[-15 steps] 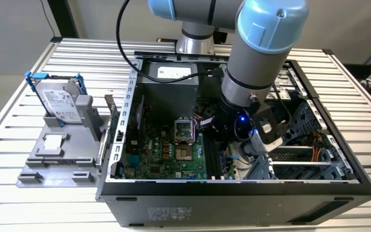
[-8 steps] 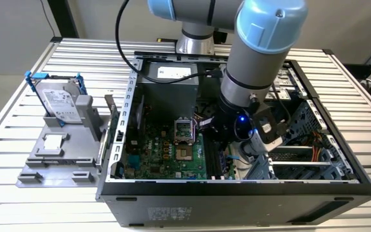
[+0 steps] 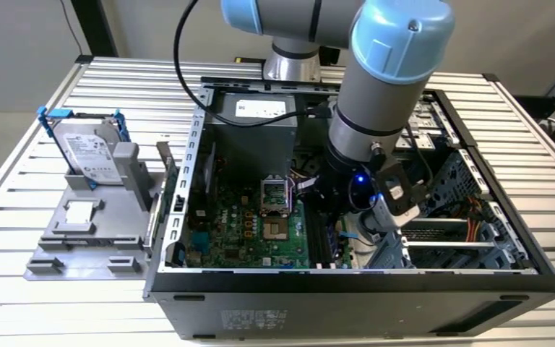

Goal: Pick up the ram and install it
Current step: 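Insert the ram into the slot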

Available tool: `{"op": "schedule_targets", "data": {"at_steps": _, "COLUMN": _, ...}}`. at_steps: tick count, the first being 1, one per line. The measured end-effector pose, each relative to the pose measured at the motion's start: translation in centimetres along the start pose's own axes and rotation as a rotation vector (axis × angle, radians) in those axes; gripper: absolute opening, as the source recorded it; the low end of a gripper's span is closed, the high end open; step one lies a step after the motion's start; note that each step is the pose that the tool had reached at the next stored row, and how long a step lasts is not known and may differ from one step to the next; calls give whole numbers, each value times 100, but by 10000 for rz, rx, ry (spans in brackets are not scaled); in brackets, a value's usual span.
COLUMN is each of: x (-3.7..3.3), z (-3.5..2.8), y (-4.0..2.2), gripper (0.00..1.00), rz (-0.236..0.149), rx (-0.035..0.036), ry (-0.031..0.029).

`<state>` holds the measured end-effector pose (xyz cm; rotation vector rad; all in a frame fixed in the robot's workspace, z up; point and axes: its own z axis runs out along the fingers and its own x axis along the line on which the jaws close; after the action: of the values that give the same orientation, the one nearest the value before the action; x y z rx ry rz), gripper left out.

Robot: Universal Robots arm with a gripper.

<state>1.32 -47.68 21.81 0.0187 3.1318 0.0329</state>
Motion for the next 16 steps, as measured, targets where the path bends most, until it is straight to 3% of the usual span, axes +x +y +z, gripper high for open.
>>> {"op": "schedule_targets", "data": {"at_steps": 16, "x": 4, "z": -22, "y": 1, "gripper": 0, "rz": 56, "rx": -4, "ry": 0}}
